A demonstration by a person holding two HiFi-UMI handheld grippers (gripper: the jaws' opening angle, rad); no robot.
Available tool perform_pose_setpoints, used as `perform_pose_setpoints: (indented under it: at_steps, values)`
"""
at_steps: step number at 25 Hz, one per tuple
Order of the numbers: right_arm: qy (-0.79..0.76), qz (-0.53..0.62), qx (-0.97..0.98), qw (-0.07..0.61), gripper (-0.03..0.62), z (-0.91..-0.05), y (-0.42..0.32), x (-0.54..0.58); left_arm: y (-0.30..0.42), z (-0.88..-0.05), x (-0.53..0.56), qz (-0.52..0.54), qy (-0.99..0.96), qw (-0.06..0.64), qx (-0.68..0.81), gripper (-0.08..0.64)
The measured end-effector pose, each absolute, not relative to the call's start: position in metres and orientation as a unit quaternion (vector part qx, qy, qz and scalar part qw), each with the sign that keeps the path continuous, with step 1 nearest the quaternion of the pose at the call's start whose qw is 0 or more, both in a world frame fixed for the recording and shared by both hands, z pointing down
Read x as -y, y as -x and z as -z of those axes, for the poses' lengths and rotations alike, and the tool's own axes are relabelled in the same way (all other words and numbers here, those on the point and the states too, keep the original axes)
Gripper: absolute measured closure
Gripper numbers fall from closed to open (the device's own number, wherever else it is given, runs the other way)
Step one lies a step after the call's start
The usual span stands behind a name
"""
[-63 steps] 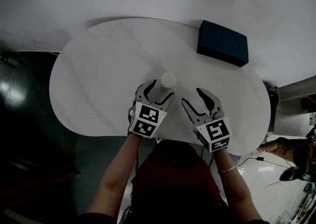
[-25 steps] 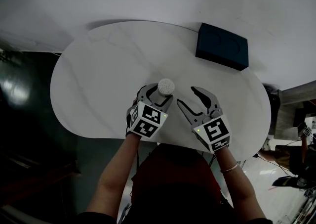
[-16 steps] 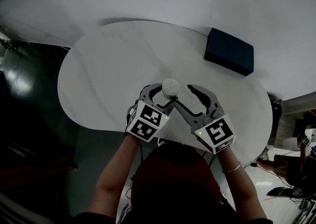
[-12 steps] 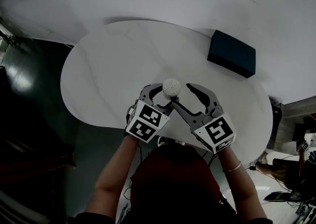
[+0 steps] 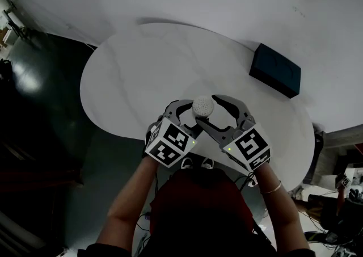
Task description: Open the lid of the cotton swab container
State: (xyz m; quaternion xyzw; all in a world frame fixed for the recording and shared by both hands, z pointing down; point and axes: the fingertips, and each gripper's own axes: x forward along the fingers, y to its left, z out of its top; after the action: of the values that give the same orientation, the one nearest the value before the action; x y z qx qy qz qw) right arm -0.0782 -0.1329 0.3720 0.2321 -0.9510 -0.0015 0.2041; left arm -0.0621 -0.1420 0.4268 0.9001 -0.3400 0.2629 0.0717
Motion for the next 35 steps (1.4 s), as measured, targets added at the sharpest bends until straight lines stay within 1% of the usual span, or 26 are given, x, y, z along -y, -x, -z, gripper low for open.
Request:
perform_pose_setpoints:
  at_steps: [5,8,23,27,35]
  values:
    - [-0.211,0.014,0.954,0.213,0.318,-0.369,0.09,0.124,0.065,-0.422,0.13,-0.268,-0.903,0.049,0.331,0.296]
    - [-0.198,0.014,0.956,0.215,0.319,-0.369,0.093,0.12,0.067,-0.422,0.126,-0.266,-0.905,0.047,0.329,0.296]
    - [-0.171,-0.024,0.963,0.205,0.325,-0.367,0.093,0.116,0.072,-0.42,0.12,-0.26,-0.907,0.021,0.332,0.301]
    - [-0.167,-0.057,0.967,0.185,0.328,-0.366,0.089,0.117,0.071,-0.422,0.122,-0.264,-0.905,0.008,0.334,0.305]
    - [-0.156,-0.118,0.969,0.153,0.328,-0.363,0.089,0.12,0.071,-0.426,0.122,-0.263,-0.906,0.008,0.332,0.305]
